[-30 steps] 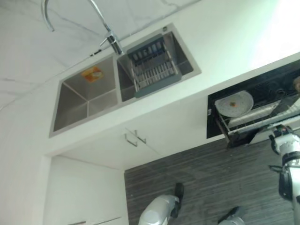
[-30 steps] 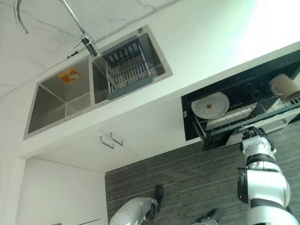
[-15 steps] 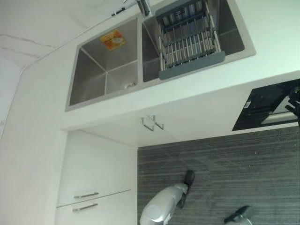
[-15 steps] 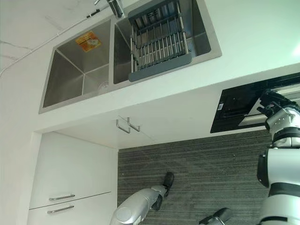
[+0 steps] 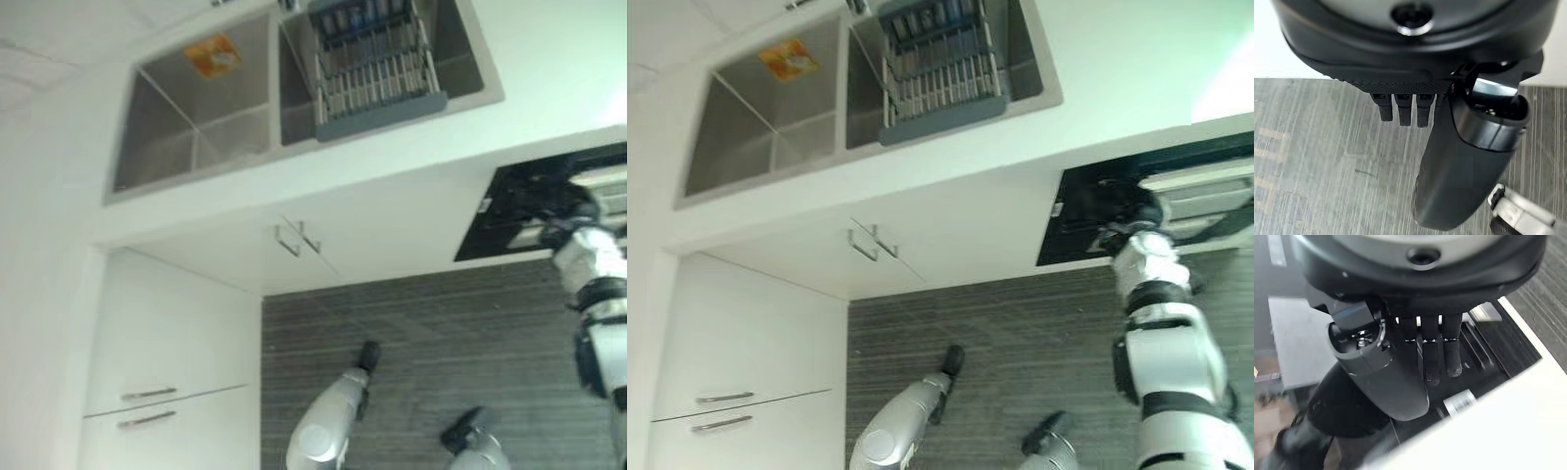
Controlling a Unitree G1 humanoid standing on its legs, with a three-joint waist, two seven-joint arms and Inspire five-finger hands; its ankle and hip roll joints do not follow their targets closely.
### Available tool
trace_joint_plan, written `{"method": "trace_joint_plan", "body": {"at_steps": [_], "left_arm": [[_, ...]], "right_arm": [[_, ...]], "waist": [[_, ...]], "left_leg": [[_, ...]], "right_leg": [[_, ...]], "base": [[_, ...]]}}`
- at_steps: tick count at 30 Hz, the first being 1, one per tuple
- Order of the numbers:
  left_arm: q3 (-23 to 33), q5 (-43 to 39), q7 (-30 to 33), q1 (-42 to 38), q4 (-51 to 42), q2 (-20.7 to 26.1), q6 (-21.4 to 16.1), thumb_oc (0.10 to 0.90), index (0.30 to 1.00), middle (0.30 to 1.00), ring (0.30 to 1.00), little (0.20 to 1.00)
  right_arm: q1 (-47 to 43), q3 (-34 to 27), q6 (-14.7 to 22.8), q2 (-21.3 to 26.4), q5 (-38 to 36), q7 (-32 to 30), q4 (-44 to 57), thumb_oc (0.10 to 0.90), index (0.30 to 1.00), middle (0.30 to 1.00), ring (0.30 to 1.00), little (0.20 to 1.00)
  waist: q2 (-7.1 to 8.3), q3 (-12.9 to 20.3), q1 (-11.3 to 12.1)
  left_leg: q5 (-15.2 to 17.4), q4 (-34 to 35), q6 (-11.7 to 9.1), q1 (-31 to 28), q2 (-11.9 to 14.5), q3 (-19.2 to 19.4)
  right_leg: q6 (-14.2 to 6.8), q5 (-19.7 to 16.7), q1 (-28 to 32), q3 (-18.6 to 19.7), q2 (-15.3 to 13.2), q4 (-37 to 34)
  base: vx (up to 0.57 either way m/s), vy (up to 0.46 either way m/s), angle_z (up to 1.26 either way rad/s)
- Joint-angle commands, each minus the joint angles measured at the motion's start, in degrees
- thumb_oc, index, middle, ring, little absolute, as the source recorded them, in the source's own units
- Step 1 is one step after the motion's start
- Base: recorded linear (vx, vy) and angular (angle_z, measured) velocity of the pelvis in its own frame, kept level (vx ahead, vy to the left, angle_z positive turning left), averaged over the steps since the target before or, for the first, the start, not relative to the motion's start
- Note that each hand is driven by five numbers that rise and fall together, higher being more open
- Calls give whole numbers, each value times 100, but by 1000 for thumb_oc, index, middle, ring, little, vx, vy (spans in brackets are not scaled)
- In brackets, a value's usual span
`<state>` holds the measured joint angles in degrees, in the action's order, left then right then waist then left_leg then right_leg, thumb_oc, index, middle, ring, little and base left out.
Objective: Place the dishes in the dishwasher.
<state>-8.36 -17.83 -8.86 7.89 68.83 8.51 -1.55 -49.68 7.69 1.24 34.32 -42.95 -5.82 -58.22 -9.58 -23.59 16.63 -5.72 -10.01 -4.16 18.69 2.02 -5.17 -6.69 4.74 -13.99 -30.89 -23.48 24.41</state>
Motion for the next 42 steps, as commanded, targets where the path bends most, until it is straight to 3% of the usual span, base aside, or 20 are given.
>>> {"method": "trace_joint_plan", "body": {"at_steps": [1, 6, 10, 14, 15, 21, 25, 31, 35, 39, 42], "left_arm": [[-290, -434, 358, 261, 103, 486, -227, 800, 900, 900, 900, 900], [-38, -1110, 555, 41, -256, 469, -490, 800, 900, 900, 900, 900], [136, -1088, 409, -26, -496, 607, -547, 800, 900, 900, 900, 900], [132, -1004, 407, -41, -613, 666, -645, 800, 900, 900, 900, 900], [240, -1024, 488, -116, -601, 646, -717, 800, 900, 900, 900, 900], [435, -1070, 733, -337, -733, 604, -796, 800, 900, 900, 900, 900], [437, -731, 1052, -459, -845, 666, -845, 800, 900, 900, 900, 900], [603, -56, 2150, -632, -614, 847, -848, 800, 900, 900, 900, 900], [915, 72, 3242, -609, -394, 878, -962, 800, 900, 900, 900, 900], [1227, -165, 3879, -559, -308, 913, -1268, 800, 900, 900, 900, 900], [1378, -446, 3585, -537, -392, 892, -1451, 800, 900, 900, 900, 900]], "right_arm": [[-263, -209, 874, -290, 180, 68, 1038, 800, 900, 900, 900, 900], [1186, -136, 1109, -872, 446, -159, 1571, 800, 900, 900, 900, 900], [1857, -100, 1055, -1015, 428, -87, 1487, 800, 900, 900, 900, 900], [2671, -56, 1095, -1076, 751, 263, 1250, 800, 900, 900, 900, 900], [3068, -4, 1059, -1192, 1041, 569, 938, 800, 900, 900, 900, 900], [3687, 168, 867, -1625, 1197, 1172, 199, 800, 900, 900, 900, 900], [3822, 194, 764, -1721, 1212, 1299, -97, 800, 900, 900, 900, 900], [4088, 89, 566, -1727, 1481, 1429, -889, 800, 900, 900, 900, 900], [4232, -74, 526, -1716, 1537, 1408, -1064, 800, 900, 900, 900, 900], [4291, -174, 514, -1718, 1540, 1445, -1158, 800, 900, 900, 900, 900], [4336, -177, 494, -1751, 1589, 1457, -1138, 800, 900, 900, 900, 900]], "waist": [[233, 290, 233], [508, 295, -178], [585, 406, -378], [694, 635, -589], [787, 817, -711], [914, 1157, -903], [918, 1235, -972], [878, 1395, -1145], [881, 1445, -1208], [898, 1470, -1217], [931, 1480, -1214]], "left_leg": [[1154, -718, -180, -162, 447, 163], [1211, -718, -196, -392, 699, 411], [1242, -718, -217, -572, 810, 570], [1267, -718, -215, -778, 884, 720], [1326, -718, -213, -990, 921, 799], [1421, -718, -226, -1383, 987, 891], [1462, -718, -230, -1513, 1004, 929], [1518, -718, -244, -1776, 1029, 999], [1527, -718, -250, -1864, 1032, 1030], [1537, -718, -262, -1913, 1032, 1024], [1537, -718, -269, -1926, 1040, 1025]], "right_leg": [[-624, -718, -31, 734, -321, -722], [-518, -593, 64, 986, -5, -722], [-459, -500, 146, 1125, 151, -722], [-414, -380, 259, 1275, 314, -722], [-374, -287, 403, 1376, 427, -722], [-237, -85, 722, 1521, 633, -722], [-206, -28, 819, 1545, 679, -722], [-144, 83, 1019, 1639, 794, -722], [-127, 123, 1102, 1688, 827, -722], [-115, 152, 1151, 1695, 845, -722], [-114, 162, 1172, 1706, 860, -722]], "base": [[-50, -148, -18], [-54, -154, -24], [-26, -93, -45], [4, -123, -28], [78, -177, -35], [47, -132, -21], [18, -84, -12], [33, -63, -2], [42, -18, -9], [37, -4, -5], [22, -18, 0]]}}
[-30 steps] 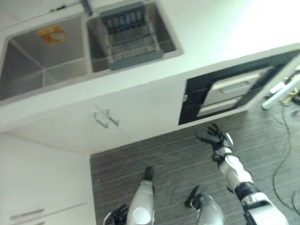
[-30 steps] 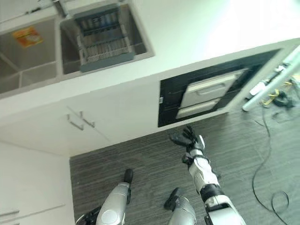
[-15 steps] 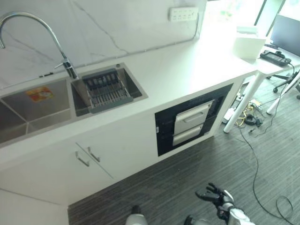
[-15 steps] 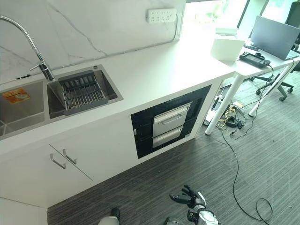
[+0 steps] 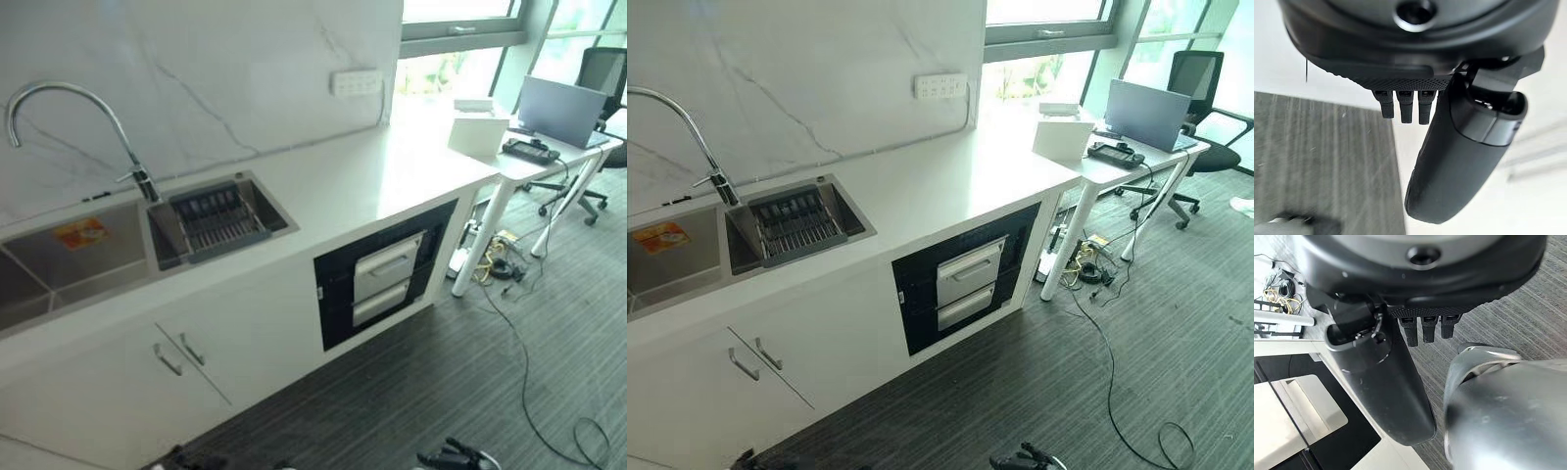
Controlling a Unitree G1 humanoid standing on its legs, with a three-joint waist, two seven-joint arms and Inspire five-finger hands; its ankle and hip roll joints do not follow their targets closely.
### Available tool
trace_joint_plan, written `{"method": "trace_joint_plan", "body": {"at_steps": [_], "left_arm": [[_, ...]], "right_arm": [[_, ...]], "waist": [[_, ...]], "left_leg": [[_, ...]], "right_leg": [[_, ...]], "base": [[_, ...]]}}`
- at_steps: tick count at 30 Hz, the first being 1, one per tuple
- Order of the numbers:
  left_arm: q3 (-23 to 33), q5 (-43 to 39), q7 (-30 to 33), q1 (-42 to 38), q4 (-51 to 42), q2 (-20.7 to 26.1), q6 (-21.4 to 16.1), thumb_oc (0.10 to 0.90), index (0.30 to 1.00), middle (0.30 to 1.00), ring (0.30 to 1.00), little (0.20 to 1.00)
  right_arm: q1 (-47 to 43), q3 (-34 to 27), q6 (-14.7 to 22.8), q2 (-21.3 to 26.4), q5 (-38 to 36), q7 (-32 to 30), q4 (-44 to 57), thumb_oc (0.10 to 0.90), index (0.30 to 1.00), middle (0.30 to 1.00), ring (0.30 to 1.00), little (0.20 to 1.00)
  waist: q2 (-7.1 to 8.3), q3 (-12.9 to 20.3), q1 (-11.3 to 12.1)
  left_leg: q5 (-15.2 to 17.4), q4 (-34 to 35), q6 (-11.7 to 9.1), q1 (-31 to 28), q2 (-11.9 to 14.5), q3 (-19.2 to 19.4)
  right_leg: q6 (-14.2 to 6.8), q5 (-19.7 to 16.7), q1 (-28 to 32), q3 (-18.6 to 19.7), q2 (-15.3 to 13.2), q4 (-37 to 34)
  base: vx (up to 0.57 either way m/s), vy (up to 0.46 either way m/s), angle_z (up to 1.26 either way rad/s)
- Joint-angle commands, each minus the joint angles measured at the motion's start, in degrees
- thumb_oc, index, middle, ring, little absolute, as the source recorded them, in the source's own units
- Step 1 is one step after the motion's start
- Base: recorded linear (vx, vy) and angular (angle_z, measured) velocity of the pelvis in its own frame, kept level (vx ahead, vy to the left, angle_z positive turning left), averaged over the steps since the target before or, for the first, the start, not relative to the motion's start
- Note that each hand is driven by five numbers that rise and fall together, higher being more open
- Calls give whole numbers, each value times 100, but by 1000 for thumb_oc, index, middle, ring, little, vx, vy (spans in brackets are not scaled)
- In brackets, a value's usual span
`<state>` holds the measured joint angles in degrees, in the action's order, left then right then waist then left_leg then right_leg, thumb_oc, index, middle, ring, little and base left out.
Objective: Place the dishes in the dishwasher.
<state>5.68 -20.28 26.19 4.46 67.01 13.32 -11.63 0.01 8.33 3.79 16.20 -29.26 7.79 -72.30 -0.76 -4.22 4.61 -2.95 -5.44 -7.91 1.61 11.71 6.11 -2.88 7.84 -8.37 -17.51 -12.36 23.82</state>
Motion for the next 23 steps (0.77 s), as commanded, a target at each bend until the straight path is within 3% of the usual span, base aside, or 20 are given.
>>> {"method": "trace_joint_plan", "body": {"at_steps": [1, 2, 6, 23], "left_arm": [[20, -477, -515, -188, -325, 324, -493, 800, 900, 900, 900, 900], [-14, -743, -1172, -179, -407, 261, -377, 800, 900, 900, 900, 900], [-107, -1046, -2055, -112, -421, 175, -185, 800, 900, 900, 900, 900], [-208, -944, -2670, -136, -10, 179, -33, 800, 900, 900, 900, 900]], "right_arm": [[-586, -236, 240, 23, 237, 86, 288, 800, 900, 900, 900, 900], [-562, -288, 243, 18, 264, 102, 278, 800, 900, 900, 900, 900], [-580, -383, 239, 46, 380, 138, 232, 800, 900, 900, 900, 900], [-566, -411, 275, 46, 493, 208, 188, 800, 900, 900, 900, 900]], "waist": [[71, -439, -2], [66, -423, -4], [37, -410, 16], [43, -377, 2]], "left_leg": [[1269, -1175, 114, -229, 62, -104], [1279, -1175, 127, -239, 55, -98], [1293, -1175, 154, -261, 42, -91], [1316, -1175, 181, -293, 45, -65]], "right_leg": [[-497, -150, 631, 362, -249, -663], [-496, -151, 644, 349, -251, -663], [-500, -151, 676, 338, -254, -663], [-521, -141, 707, 355, -262, -663]], "base": [[32, -17, 5], [37, -9, 5], [11, 10, 2], [2, 0, 0]]}}
